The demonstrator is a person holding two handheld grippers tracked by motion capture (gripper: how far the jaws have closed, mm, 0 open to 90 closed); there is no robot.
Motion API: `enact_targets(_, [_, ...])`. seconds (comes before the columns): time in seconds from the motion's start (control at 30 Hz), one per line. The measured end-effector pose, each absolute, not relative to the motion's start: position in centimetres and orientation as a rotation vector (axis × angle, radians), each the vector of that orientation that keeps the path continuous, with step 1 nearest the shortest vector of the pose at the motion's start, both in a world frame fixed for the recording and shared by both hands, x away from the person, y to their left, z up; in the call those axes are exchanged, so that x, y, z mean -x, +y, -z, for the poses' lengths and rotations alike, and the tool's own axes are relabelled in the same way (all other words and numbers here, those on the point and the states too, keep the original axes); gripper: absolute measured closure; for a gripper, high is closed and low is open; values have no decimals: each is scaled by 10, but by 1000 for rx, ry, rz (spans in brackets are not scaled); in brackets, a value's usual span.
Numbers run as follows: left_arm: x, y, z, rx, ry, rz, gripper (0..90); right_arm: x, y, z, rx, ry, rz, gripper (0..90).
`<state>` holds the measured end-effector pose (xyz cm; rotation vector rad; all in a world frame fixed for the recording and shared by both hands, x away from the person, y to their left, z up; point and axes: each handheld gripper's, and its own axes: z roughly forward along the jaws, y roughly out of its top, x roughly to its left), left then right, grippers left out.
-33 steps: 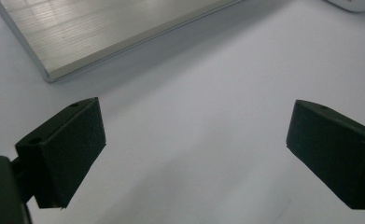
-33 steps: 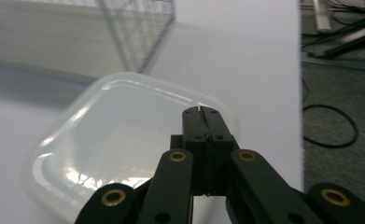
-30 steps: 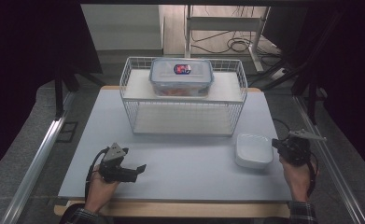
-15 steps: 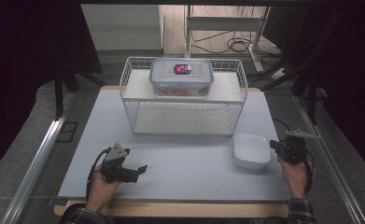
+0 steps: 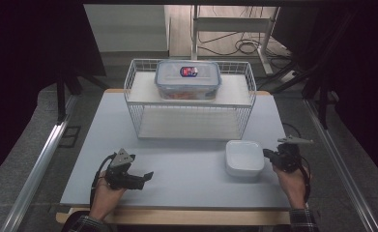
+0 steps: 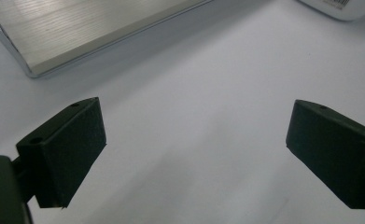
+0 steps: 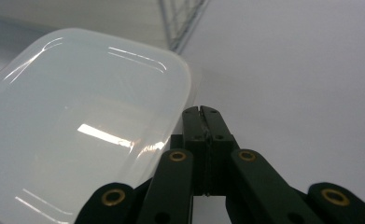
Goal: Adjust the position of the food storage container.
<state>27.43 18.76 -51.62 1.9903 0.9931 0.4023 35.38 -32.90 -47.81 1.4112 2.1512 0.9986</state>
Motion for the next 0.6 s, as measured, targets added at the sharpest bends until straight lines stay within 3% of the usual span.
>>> enact_targets(0.6, [-274, 186, 517, -2001, 993, -385, 44, -341, -273, 481, -1306, 2327, -1042, 891])
